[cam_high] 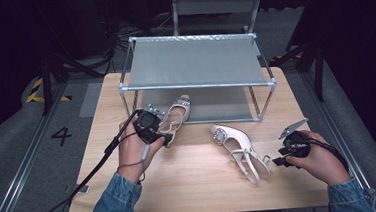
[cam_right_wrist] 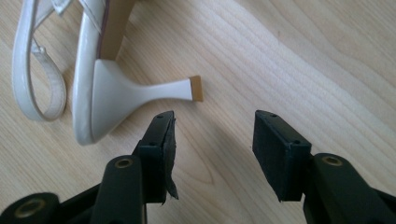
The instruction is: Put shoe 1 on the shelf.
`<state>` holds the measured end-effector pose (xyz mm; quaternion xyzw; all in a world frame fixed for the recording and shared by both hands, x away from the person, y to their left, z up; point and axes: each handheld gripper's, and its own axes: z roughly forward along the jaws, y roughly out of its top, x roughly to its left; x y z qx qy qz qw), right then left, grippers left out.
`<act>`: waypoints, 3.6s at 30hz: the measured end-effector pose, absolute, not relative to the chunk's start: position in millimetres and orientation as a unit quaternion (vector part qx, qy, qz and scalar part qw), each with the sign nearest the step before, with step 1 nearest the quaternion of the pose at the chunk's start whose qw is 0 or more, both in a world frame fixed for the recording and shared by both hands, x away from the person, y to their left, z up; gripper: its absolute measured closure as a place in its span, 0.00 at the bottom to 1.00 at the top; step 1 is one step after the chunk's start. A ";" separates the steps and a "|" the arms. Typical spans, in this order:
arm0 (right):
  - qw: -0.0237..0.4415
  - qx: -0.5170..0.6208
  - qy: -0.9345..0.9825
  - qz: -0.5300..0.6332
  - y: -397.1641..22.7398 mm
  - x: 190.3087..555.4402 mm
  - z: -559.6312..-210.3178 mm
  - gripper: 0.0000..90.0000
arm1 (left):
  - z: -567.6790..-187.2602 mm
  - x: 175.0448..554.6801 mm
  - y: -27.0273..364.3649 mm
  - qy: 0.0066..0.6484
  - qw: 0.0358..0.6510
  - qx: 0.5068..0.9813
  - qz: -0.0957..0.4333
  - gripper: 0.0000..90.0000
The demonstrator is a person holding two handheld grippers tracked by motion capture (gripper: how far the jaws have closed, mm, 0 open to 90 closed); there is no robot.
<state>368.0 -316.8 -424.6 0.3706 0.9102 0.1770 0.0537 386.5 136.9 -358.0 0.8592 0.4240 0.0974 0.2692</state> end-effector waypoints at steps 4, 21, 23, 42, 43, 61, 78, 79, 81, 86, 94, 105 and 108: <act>0.052 0.366 0.912 0.177 -312.9 371.2 -424.2 0.56 | -363.9 377.8 148.7 0.430 0.248 0.863 0.088 0.43; 0.047 0.360 0.914 0.181 -306.9 379.6 -425.5 0.56 | -423.1 377.5 156.1 0.436 0.240 0.864 0.083 0.37; 0.047 0.361 0.914 0.181 -307.7 379.5 -426.2 0.56 | -429.4 380.6 151.8 0.429 0.247 0.864 0.091 0.38; 0.050 0.377 0.907 0.178 -319.4 369.3 -427.2 0.55 | -450.2 406.3 127.1 0.430 0.290 0.850 0.094 0.59; 0.052 0.379 0.907 0.179 -319.9 368.6 -426.9 0.55 | -450.7 407.2 126.8 0.427 0.287 0.852 0.093 0.61; 0.050 0.387 0.904 0.175 -326.7 360.4 -429.9 0.55 | -436.8 409.5 110.3 0.418 0.315 0.845 0.109 0.89; 0.054 0.414 0.892 0.171 -344.3 342.6 -431.4 0.55 | -426.8 441.6 86.9 0.421 0.336 0.834 0.121 0.90; 0.054 0.417 0.892 0.169 -344.8 341.8 -431.6 0.55 | -426.2 444.2 86.4 0.420 0.336 0.834 0.123 0.90; 0.054 0.418 0.891 0.168 -345.6 340.6 -432.5 0.55 | -425.6 449.6 85.1 0.423 0.338 0.831 0.128 0.90; 0.052 0.421 0.890 0.165 -345.5 337.5 -434.9 0.55 | -429.4 465.8 88.4 0.431 0.338 0.824 0.142 0.90; 0.051 0.428 0.887 0.166 -346.2 334.2 -434.4 0.55 | -438.4 486.6 92.4 0.444 0.339 0.816 0.146 0.90; 0.052 0.436 0.883 0.166 -351.4 326.6 -435.9 0.55 | -454.2 502.8 90.7 0.455 0.332 0.811 0.157 0.90; 0.051 0.438 0.882 0.166 -352.5 325.8 -435.5 0.55 | -455.9 503.7 89.3 0.454 0.328 0.813 0.161 0.89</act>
